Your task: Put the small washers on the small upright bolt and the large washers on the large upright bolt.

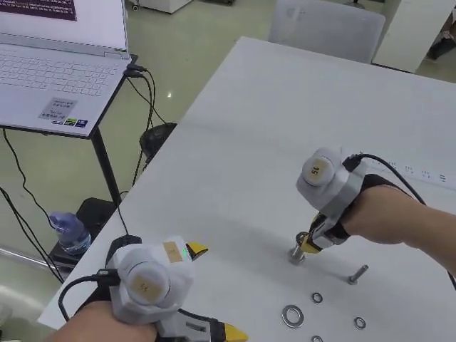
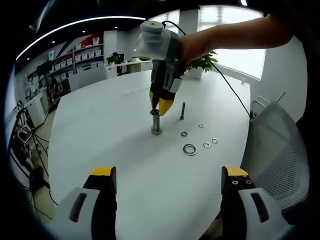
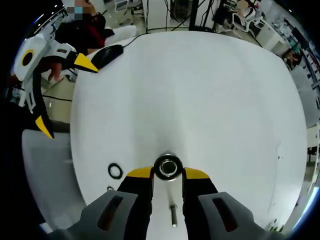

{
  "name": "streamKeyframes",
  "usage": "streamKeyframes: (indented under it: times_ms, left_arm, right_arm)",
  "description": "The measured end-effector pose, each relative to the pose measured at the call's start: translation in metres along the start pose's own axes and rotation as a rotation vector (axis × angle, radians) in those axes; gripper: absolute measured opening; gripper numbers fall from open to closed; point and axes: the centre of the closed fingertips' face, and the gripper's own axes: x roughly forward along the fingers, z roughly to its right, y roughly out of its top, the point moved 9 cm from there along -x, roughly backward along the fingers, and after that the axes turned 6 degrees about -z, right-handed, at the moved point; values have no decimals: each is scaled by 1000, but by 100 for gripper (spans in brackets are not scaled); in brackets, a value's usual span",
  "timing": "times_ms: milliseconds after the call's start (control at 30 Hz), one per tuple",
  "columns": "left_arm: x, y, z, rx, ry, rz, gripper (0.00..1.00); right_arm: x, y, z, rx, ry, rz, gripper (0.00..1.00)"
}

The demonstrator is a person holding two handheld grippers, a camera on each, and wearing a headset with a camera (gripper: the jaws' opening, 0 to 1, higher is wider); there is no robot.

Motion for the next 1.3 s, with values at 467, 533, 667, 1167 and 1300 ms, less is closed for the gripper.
streamKeyframes:
  times_ms: [467, 533, 667, 1167, 1300]
  left_arm:
    - [-2, 3, 3, 6, -10, 5, 84]
    - [-1, 3, 4, 8, -14, 5, 84]
    - [1, 3, 6, 8, -23, 2, 83]
    - [1, -3, 8, 24, -17, 9, 83]
    - [2, -4, 7, 26, -10, 7, 84]
  right_arm:
    - [15, -1, 5, -1, -4, -26, 22]
    - [18, -1, 5, -1, -5, -29, 22]
    - [26, -1, 4, -1, -2, -37, 22]
    - [46, -2, 3, 18, 9, -47, 22]
    - [50, -2, 3, 21, 7, -50, 22]
